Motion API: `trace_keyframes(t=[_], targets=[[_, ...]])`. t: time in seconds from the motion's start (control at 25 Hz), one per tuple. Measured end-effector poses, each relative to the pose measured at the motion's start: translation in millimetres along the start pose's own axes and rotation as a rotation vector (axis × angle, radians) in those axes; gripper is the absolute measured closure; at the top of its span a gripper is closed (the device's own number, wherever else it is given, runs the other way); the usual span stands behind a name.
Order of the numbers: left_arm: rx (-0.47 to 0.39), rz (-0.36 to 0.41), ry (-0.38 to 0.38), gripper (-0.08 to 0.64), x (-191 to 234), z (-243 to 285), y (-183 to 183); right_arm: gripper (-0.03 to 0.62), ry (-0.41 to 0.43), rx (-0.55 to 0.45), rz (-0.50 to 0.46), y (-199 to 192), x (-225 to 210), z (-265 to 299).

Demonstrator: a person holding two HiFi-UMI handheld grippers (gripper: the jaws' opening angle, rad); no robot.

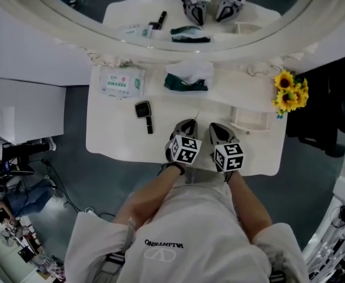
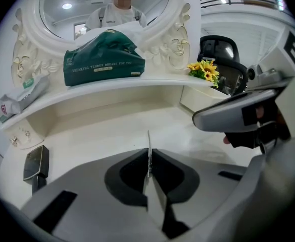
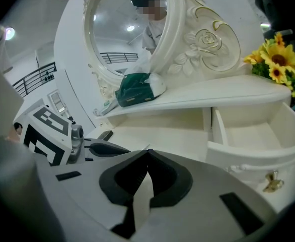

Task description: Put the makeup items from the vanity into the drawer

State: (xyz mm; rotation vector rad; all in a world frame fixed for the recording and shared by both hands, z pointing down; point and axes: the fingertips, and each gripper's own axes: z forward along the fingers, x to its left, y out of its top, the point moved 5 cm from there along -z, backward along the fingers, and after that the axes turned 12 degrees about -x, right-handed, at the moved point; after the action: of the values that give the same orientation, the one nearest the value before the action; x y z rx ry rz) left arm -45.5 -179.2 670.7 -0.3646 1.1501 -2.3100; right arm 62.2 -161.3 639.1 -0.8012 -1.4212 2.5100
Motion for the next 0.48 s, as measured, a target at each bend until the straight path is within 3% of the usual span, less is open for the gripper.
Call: trace_keyframes(t=[0.48], targets=[[-0.061,-0.058,-0.037,0.54,-11,-21,20,0.58,-0.025,-0.016,0.009,3,1,-13]])
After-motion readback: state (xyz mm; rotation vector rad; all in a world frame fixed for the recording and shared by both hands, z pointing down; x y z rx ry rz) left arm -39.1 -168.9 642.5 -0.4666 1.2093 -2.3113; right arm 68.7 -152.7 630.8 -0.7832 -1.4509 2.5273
